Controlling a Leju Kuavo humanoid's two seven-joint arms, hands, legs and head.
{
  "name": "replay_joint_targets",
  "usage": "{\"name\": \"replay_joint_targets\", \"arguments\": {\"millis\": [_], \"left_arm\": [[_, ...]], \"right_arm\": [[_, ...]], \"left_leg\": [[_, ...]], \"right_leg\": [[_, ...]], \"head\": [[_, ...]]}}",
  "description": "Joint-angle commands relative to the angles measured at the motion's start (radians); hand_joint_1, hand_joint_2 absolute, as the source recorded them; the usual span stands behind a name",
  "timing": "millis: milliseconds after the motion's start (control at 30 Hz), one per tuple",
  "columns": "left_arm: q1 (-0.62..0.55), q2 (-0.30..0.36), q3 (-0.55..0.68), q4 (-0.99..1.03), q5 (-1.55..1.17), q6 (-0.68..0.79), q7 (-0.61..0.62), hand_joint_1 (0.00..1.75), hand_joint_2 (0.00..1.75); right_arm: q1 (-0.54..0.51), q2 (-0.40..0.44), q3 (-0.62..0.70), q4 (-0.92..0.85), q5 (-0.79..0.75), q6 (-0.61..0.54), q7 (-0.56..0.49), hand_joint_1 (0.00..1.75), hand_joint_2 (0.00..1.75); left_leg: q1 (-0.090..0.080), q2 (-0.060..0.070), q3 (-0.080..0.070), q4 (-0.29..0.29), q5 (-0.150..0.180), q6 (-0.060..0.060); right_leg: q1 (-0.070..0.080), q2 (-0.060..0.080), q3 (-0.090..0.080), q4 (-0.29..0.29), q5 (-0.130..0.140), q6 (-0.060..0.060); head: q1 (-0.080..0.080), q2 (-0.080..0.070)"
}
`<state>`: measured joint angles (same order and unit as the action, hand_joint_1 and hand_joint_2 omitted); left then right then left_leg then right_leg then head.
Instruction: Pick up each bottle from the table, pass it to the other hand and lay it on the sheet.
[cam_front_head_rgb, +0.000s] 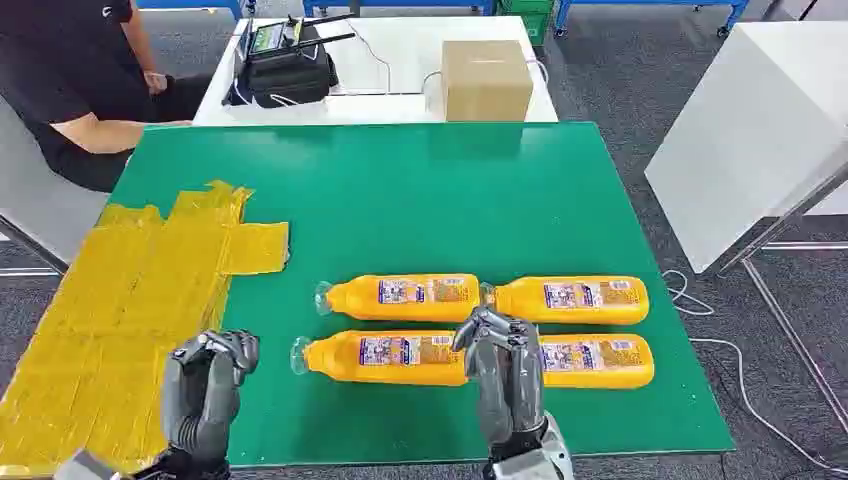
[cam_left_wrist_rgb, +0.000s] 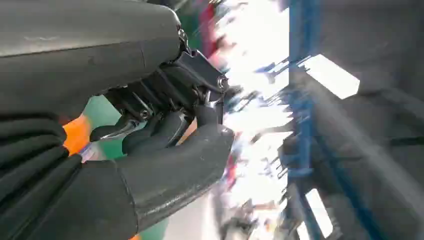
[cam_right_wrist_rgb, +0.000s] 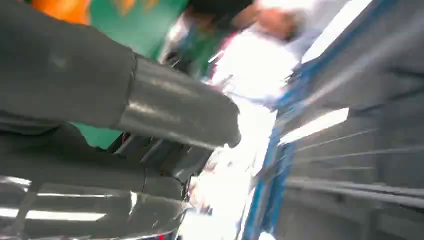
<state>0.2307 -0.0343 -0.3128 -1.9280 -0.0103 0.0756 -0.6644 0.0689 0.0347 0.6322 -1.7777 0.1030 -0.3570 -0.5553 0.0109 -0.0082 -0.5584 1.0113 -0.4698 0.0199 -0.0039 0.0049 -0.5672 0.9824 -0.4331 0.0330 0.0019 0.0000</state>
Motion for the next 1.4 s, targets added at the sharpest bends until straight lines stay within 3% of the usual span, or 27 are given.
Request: {"name": "replay_joint_targets", "arguments": {"millis": [33,67,100,167,267,300,433,600,867,1233,1400], "left_arm": [[-0.106,-0.094,0.075,0.145,0.001,0.006,-0.027,1.75,0.00],[-0.101,-0.103,0.089,0.168,0.030,0.005,0.005,0.00,0.00],[-0.103,-0.100,0.096,0.188,0.034,-0.001,0.015,0.00,0.00],[-0.092,-0.104,0.110,0.194,0.027,0.010,0.035,0.00,0.00],[-0.074,-0.100,0.107,0.168,0.046,-0.014,0.029,0.00,0.00],[-0.072,-0.101,0.108,0.164,0.049,-0.015,0.030,0.00,0.00],[-0.071,-0.101,0.108,0.164,0.050,-0.016,0.031,0.00,0.00],[-0.073,-0.107,0.120,0.184,0.065,-0.025,0.039,0.00,0.00],[-0.077,-0.107,0.139,0.204,0.080,-0.065,0.054,0.00,0.00],[-0.107,-0.117,0.153,0.214,0.090,-0.089,0.072,0.00,0.00],[-0.093,-0.114,0.159,0.230,0.093,-0.095,0.064,0.00,0.00]], "right_arm": [[0.005,0.037,-0.219,0.087,-0.048,0.122,-0.053,1.75,0.00],[0.012,0.048,-0.220,0.095,0.003,0.086,-0.033,0.14,0.00],[0.014,0.049,-0.219,0.104,0.009,0.082,-0.022,0.00,0.00],[0.024,0.036,-0.205,0.119,0.035,0.071,0.030,0.00,0.00],[0.028,0.024,-0.192,0.124,0.014,0.087,0.019,0.00,0.00],[0.024,0.021,-0.185,0.131,0.017,0.095,0.037,0.00,1.75],[0.022,0.019,-0.182,0.133,0.021,0.098,0.048,0.00,1.75],[0.008,0.004,-0.156,0.161,0.119,0.084,0.145,0.00,1.75],[-0.122,-0.033,-0.021,0.355,0.581,0.049,0.501,0.00,1.75],[-0.266,-0.025,0.127,0.444,0.609,0.210,0.632,0.00,1.75],[-0.271,-0.045,0.132,0.480,0.598,0.209,0.623,0.00,1.75]], "left_leg": [[-0.001,-0.003,0.003,-0.002,0.001,0.001],[0.000,-0.001,0.004,-0.002,0.001,0.000],[0.000,0.001,0.005,-0.004,0.001,0.000],[-0.001,0.001,0.007,-0.004,0.001,0.000],[0.000,0.000,0.004,-0.002,0.000,0.000],[0.000,0.000,0.005,-0.003,0.000,0.000],[0.000,0.001,0.004,-0.002,0.000,0.000],[0.000,0.001,0.004,-0.002,0.000,0.000],[0.000,0.004,0.003,-0.002,0.000,0.000],[0.000,0.002,0.003,-0.002,0.000,0.000],[0.000,0.001,0.004,-0.003,0.000,0.000]], "right_leg": [[-0.001,-0.004,0.005,-0.002,0.000,0.000],[0.000,-0.002,0.005,-0.002,0.001,0.000],[0.000,-0.001,0.006,-0.004,0.001,0.000],[-0.001,-0.001,0.007,-0.004,0.001,-0.001],[0.000,-0.002,0.005,-0.002,0.000,0.000],[0.000,-0.002,0.006,-0.003,0.000,-0.001],[0.000,0.000,0.004,-0.002,0.000,0.000],[0.000,0.000,0.004,-0.003,0.001,0.000],[0.000,0.002,0.003,-0.002,0.001,0.000],[0.000,0.001,0.003,-0.001,0.001,0.000],[0.000,-0.001,0.005,-0.002,0.001,0.000]], "head": [[0.000,0.000],[0.000,0.000],[0.000,0.000],[0.000,0.000],[0.000,0.000],[0.000,0.000],[0.000,0.000],[0.000,0.000],[0.000,0.000],[0.000,0.000],[0.000,0.000]]}}
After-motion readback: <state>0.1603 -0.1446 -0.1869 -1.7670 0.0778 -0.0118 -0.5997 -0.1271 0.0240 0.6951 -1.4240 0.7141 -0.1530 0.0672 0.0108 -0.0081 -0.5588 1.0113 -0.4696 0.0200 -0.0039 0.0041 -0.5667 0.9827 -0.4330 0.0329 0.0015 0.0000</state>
